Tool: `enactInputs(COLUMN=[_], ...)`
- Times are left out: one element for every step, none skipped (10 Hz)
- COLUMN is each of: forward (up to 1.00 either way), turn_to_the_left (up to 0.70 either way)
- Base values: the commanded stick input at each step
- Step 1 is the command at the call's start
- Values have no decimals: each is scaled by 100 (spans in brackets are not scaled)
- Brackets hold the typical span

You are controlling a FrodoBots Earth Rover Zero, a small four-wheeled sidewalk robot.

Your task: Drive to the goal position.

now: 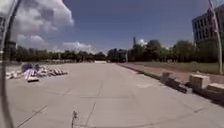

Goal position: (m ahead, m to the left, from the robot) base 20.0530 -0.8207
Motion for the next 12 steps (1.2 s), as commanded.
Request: enactInputs(forward=[85,85,85,85,85,85,85,85,85,85,85,85], turn_to_the_left=[0,0,-7,-22,-34,-33,-4,0,0,0,0,0])
